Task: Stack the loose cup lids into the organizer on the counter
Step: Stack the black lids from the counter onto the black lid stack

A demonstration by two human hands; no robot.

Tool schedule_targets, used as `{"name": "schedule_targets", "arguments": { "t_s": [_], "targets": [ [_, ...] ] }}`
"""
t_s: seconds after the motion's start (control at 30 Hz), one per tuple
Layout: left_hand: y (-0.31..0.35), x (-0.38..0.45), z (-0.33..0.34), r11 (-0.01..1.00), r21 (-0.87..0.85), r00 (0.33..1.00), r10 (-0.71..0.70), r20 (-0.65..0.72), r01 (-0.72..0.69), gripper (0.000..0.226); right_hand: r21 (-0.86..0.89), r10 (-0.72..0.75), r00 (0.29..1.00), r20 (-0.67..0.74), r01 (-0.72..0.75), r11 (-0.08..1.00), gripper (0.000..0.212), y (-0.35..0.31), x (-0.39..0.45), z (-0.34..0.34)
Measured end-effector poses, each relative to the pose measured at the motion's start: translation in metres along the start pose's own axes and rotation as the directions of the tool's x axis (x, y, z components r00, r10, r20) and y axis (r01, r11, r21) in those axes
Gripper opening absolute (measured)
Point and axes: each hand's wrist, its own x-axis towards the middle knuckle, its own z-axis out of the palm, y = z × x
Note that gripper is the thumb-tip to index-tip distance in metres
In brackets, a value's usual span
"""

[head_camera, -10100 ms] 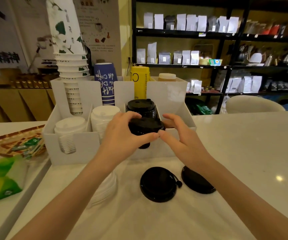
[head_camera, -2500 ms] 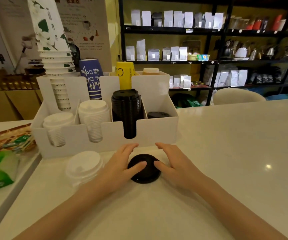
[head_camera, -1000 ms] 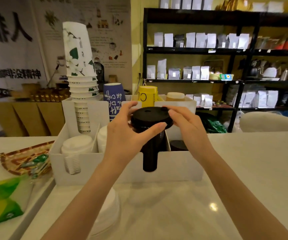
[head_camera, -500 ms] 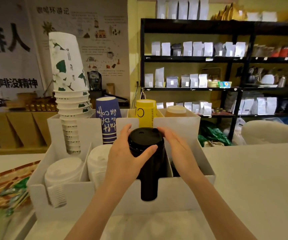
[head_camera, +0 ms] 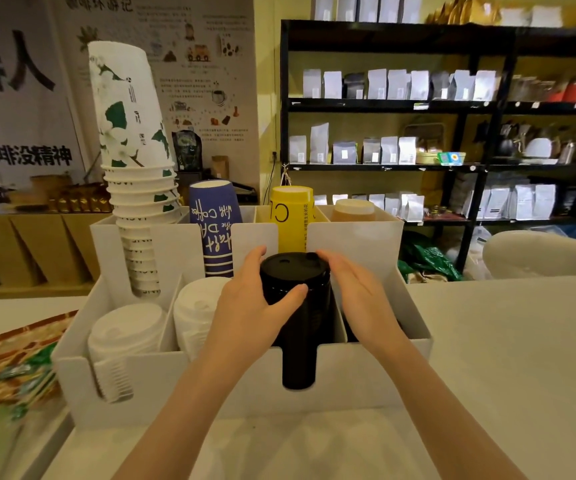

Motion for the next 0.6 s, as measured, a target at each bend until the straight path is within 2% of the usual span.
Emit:
{"name": "schedule_targets", "arguments": {
  "t_s": [0.1, 0.33, 0.53, 0.6],
  "targets": [
    [-0.001, 0.001, 0.0, 1.0, -0.021, 1.0, 0.003, 0.016, -0.003, 0.064, -0.06, -0.042, 0.999, -0.013, 0.041, 0.997, 0.036, 0.001, -0.002, 0.001],
    [-0.008, 0.001, 0.002, 0.99, -0.124, 0.998, -0.062, -0.011, 0.06, 0.075, -0.194, -0.102, 0.994, 0.027, 0.105, 0.975, 0.03, -0.001, -0.008, -0.002],
    [0.002, -0.009, 0.008, 0.996, -0.084, 0.999, -0.002, -0.046, -0.002, 0.072, -0.318, -0.091, 0.995, -0.029, 0.077, 0.945, 0.03, -0.006, -0.012, -0.009],
    [0.008, -0.013, 0.006, 0.996, -0.077, 0.998, 0.033, -0.057, -0.037, 0.068, -0.34, -0.096, 0.995, -0.04, 0.077, 0.937, 0.035, -0.009, -0.013, -0.011]
  ]
}}
